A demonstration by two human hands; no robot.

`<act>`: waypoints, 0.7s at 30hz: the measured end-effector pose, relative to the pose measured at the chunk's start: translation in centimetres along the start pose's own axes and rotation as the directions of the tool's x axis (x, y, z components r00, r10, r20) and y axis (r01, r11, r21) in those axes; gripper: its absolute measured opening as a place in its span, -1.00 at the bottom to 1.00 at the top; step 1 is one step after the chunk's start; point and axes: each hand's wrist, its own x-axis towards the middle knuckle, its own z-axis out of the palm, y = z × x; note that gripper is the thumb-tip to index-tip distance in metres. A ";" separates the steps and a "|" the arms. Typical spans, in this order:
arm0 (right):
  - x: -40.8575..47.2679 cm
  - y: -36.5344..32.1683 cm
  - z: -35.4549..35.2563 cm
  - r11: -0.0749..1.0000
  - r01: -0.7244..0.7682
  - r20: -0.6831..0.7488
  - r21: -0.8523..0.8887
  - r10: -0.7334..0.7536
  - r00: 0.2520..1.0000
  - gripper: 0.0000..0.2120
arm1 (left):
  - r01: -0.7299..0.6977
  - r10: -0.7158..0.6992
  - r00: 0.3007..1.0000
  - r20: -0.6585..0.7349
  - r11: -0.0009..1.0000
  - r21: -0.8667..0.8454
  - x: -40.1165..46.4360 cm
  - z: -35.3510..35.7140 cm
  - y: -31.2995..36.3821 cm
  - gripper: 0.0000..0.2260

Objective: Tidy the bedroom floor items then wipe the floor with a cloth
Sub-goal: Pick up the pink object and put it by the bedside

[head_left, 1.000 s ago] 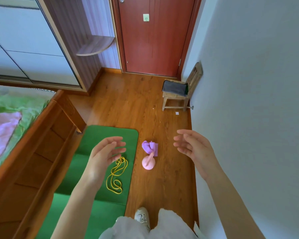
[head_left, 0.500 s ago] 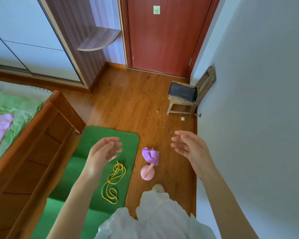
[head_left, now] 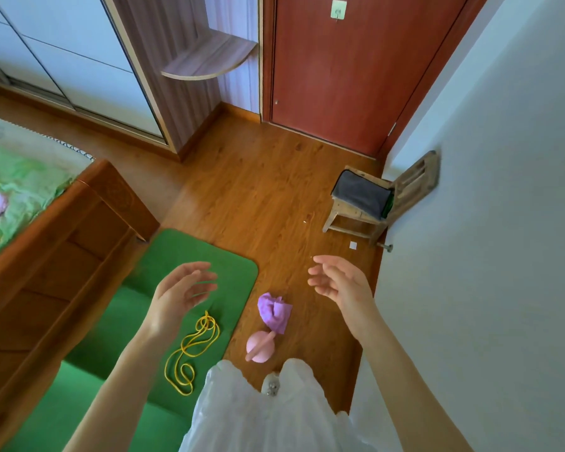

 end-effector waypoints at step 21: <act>14.5 15.0 -0.3 0.927 -0.108 0.176 -0.360 0.181 0.968 -0.91 | 0.392 -0.394 0.918 -0.054 0.873 0.291 12.4 -1.8 -15.4 -0.83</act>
